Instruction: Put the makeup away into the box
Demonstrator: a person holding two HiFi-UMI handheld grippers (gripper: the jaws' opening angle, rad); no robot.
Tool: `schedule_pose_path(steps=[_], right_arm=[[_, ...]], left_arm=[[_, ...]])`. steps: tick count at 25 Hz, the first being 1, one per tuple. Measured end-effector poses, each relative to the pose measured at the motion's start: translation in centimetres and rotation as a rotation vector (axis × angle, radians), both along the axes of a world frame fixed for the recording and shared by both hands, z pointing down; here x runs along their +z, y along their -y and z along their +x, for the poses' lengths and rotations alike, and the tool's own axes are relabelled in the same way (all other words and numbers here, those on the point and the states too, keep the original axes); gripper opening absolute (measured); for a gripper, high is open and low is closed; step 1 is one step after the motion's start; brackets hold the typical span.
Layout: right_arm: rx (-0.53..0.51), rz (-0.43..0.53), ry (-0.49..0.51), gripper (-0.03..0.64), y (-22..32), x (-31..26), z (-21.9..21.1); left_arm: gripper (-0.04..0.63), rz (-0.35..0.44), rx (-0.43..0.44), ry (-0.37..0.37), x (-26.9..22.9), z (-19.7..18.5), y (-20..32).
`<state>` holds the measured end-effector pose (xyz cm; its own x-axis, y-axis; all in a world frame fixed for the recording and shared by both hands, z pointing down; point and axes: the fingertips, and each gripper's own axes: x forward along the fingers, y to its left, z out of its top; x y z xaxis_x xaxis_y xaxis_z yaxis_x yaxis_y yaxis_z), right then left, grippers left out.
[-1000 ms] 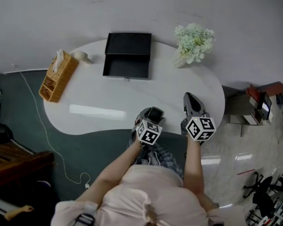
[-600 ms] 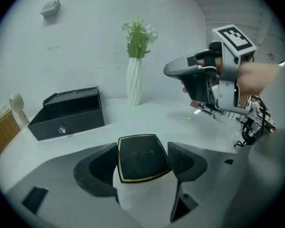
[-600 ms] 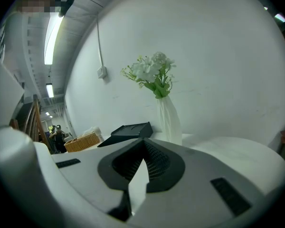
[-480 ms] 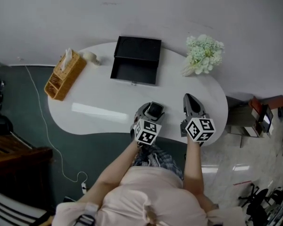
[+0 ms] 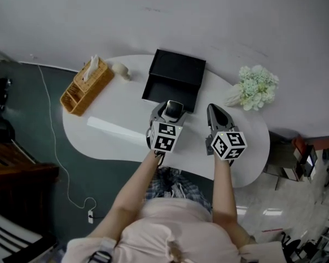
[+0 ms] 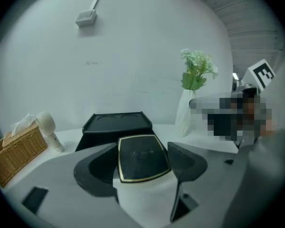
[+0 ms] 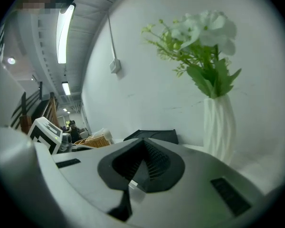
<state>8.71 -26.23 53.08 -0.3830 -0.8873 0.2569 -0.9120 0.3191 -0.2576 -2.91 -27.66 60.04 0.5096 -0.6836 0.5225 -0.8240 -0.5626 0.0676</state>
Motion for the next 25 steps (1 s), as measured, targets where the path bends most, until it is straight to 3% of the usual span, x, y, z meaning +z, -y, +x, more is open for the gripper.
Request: schedule_pose_path(steps=[10,16,21,25], right_arm=[[-0.138,-0.039,-0.061,0.015,7.8,0.8,-5.8],[-0.148,-0.103,-0.086,0.015,10.4,3.0,-6.3],[-0.161,-0.118,-0.108,0.015,11.2,3.8,-6.4],[-0.157,-0.127,-0.112,0.015,11.5,4.0,-6.0]], left_arm=[[0.349,-0.055,0.003,0.057,0.7,-0.6,7.7],[0.350,-0.160,0.005,0.069,3.2,-0.7,10.6],[0.350,-0.251,0.060,0.114,5.1,-0.4,11.0],[0.350,-0.275,0.068,0.124,6.0,-0.5,11.2]])
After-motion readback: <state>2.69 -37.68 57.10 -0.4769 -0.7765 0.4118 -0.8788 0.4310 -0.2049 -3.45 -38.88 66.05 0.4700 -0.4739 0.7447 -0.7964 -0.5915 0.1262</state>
